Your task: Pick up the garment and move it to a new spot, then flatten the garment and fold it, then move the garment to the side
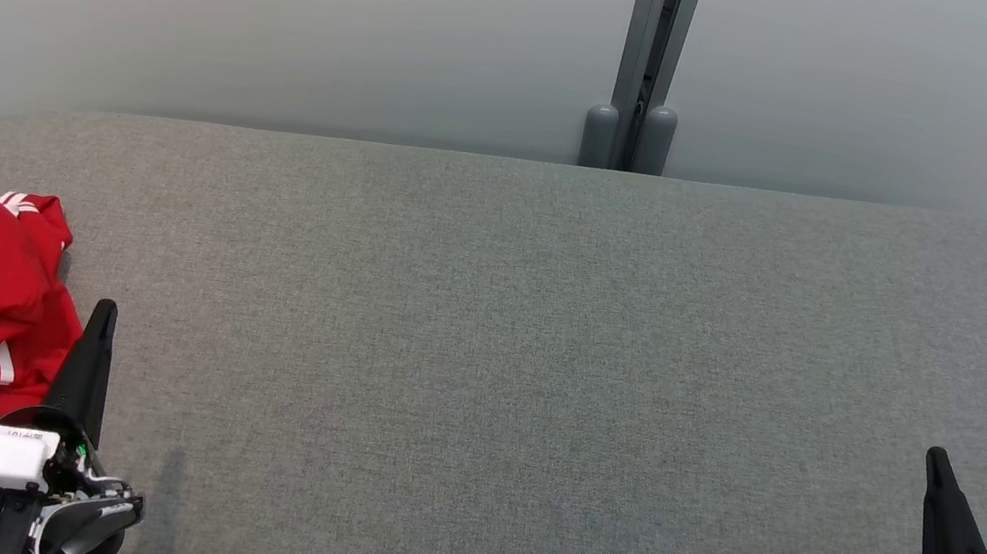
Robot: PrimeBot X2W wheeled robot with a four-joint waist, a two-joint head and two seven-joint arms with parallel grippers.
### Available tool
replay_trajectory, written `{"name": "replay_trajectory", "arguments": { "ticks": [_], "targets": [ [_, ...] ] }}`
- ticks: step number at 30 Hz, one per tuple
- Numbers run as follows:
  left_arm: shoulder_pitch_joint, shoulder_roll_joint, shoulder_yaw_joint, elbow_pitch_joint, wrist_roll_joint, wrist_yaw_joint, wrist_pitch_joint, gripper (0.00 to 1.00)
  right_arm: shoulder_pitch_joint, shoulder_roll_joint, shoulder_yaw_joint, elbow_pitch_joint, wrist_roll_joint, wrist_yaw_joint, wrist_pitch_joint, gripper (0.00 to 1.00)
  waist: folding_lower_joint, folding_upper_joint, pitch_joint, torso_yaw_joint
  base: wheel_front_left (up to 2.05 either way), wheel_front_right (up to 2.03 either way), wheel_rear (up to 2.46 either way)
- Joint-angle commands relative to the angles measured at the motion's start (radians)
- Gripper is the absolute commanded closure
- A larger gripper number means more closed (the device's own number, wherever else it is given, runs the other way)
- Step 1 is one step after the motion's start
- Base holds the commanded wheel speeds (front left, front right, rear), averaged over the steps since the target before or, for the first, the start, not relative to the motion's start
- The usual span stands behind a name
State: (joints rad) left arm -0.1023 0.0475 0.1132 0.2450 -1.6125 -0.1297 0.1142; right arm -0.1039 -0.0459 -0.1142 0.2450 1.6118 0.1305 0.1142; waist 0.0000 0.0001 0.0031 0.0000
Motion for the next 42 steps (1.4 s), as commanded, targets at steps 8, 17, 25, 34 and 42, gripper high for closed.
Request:
{"name": "replay_trajectory", "arguments": {
  "ticks": [8, 17, 25, 34, 42],
  "targets": [
    [-0.013, 0.005, 0.004, -0.003, -0.001, -0.004, 0.003, 1.0, -0.009, -0.008, -0.001, -0.004, 0.003, 0.0, 0.003, 1.0, 0.0, -0.0001, 0.0, 0.0, 0.0, 0.0, 0.0],
    [-0.013, 0.005, 0.004, -0.003, -0.001, -0.004, 0.003, 1.0, -0.009, -0.008, -0.001, -0.004, 0.003, 0.0, 0.003, 1.0, 0.0, -0.0001, 0.0, 0.0, 0.0, 0.0, 0.0],
    [0.0, 0.0, 0.0, 0.001, 0.0, 0.0, 0.0, 0.0, 0.0, 0.0, 0.0, 0.0, 0.0, 0.0, 0.0, 0.0, 0.0, -0.0001, 0.0, 0.0, 0.0, 0.0, 0.0],
    [0.041, -0.013, -0.009, 0.036, 0.021, 0.0, -0.026, 0.0, 0.033, 0.011, 0.022, 0.023, -0.018, -0.001, -0.021, 0.0, 0.0, -0.0001, 0.002, 0.0, 0.0, 0.0, 0.0],
    [0.042, -0.011, -0.009, 0.03, 0.13, 0.0, -0.065, 0.0, 0.023, -0.008, 0.062, 0.02, -0.102, -0.001, -0.065, 0.0, 0.0, -0.0001, 0.003, 0.0, 0.0, 0.0, 0.0]
  ]
}}
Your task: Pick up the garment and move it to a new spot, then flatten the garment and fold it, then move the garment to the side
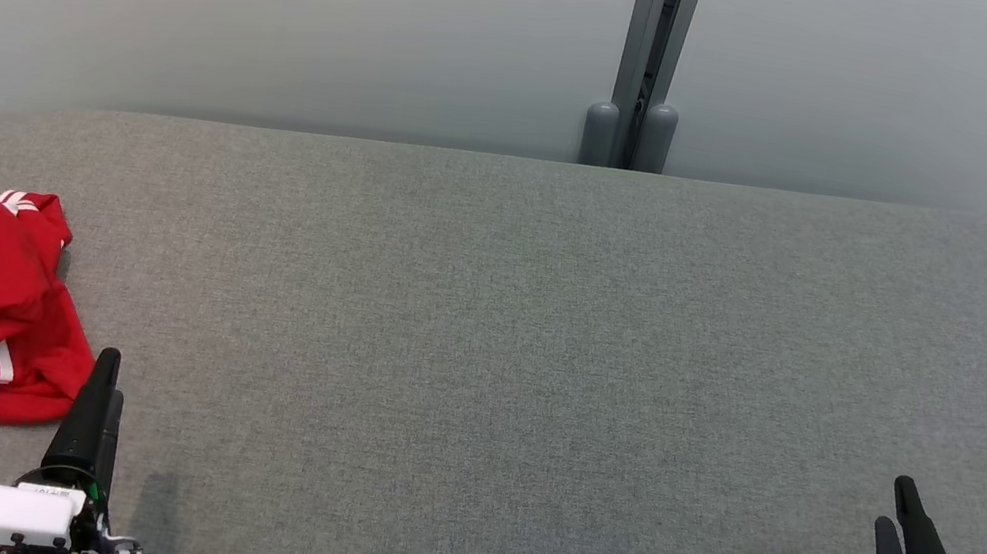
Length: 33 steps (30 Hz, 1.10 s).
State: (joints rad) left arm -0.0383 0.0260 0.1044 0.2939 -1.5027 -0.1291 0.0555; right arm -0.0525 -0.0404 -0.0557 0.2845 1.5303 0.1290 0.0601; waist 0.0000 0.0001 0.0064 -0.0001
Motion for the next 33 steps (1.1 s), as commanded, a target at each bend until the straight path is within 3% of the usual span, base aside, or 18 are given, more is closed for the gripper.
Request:
{"name": "replay_trajectory", "arguments": {
  "ticks": [1, 17, 33],
  "targets": [
    [-0.022, 0.011, 0.0, -0.019, 0.036, 0.0, -0.011, 0.0, -0.029, -0.013, 0.006, -0.019, -0.036, 0.001, -0.015, 0.0, 0.0, -0.0001, 0.0, 0.0, 0.0, 0.0, 0.0],
    [-0.023, 0.015, 0.016, -0.005, 0.32, 0.0, -0.075, 0.0, -0.04, -0.008, 0.03, -0.016, -0.304, 0.001, -0.079, 0.0, 0.0, -0.0001, 0.005, 0.0, 0.0, 0.0, 0.0],
    [-0.021, 0.018, -0.026, -0.008, 0.623, 0.037, -0.132, 0.0, -0.049, -0.004, 0.045, 0.002, -0.577, 0.001, -0.137, 0.0, 0.0, -0.0001, 0.017, -0.001, 0.0, 0.0, 0.0]
  ]
}}
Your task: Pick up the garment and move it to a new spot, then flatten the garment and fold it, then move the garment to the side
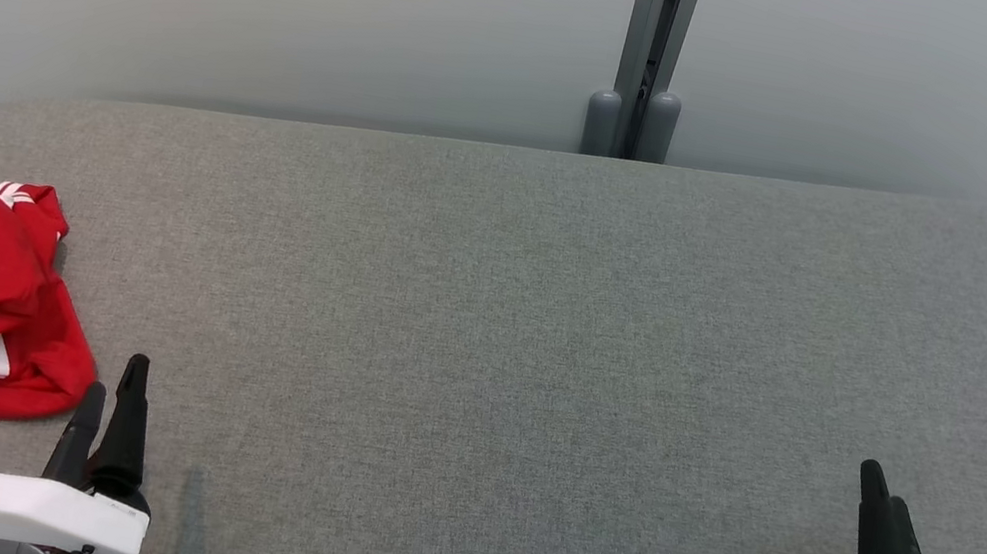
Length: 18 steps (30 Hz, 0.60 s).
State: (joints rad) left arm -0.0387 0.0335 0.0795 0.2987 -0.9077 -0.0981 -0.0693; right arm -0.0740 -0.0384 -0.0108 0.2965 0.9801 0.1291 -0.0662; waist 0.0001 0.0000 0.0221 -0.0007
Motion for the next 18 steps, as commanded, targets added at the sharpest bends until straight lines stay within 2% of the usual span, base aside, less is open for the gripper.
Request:
{"name": "replay_trajectory", "arguments": {
  "ticks": [1, 18],
  "targets": [
    [-0.021, 0.011, -0.002, -0.012, 0.045, 0.008, -0.011, 0.0, -0.029, -0.005, -0.001, -0.009, -0.043, 0.001, -0.014, 0.0, 0.0, 0.0, 0.002, 0.0, 0.0, 0.0, 0.0],
    [-0.027, 0.013, -0.024, 0.011, 0.289, 0.036, -0.059, 0.0, -0.039, -0.006, 0.003, 0.007, -0.252, 0.001, -0.064, 0.0, 0.0, 0.0, 0.013, 0.002, 0.0, 0.0, 0.0]
  ]
}}
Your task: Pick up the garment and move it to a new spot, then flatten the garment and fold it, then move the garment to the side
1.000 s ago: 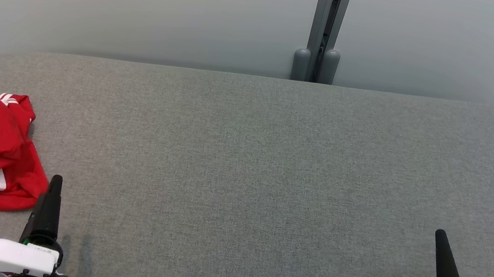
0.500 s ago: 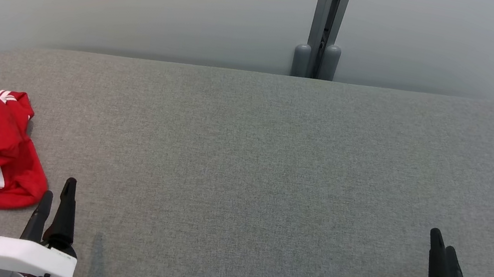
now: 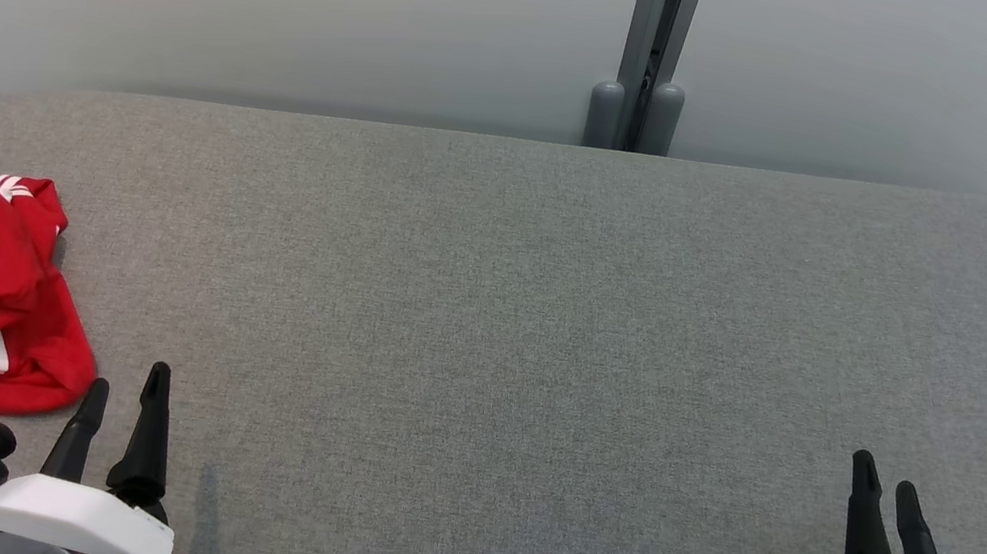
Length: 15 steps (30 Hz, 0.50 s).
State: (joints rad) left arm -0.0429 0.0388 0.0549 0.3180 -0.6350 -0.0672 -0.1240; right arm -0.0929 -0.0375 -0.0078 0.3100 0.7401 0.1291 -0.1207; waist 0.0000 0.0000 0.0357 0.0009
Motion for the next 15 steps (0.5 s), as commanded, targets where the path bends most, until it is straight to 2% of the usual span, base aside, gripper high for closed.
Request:
{"name": "replay_trajectory", "arguments": {
  "ticks": [1, 15],
  "targets": [
    [-0.023, 0.008, -0.001, -0.007, 0.029, 0.008, -0.008, 0.0, -0.021, -0.008, 0.0, -0.005, -0.024, 0.001, -0.011, 0.0, 0.0, 0.0, 0.0, 0.0, 0.0, 0.0, 0.0],
    [-0.013, 0.009, -0.016, 0.012, 0.21, 0.031, -0.045, 0.0, -0.016, -0.01, 0.01, -0.004, -0.18, 0.002, -0.049, 0.0, 0.0, 0.0, -0.002, 0.002, 0.0, 0.0, 0.0]
  ]
}}
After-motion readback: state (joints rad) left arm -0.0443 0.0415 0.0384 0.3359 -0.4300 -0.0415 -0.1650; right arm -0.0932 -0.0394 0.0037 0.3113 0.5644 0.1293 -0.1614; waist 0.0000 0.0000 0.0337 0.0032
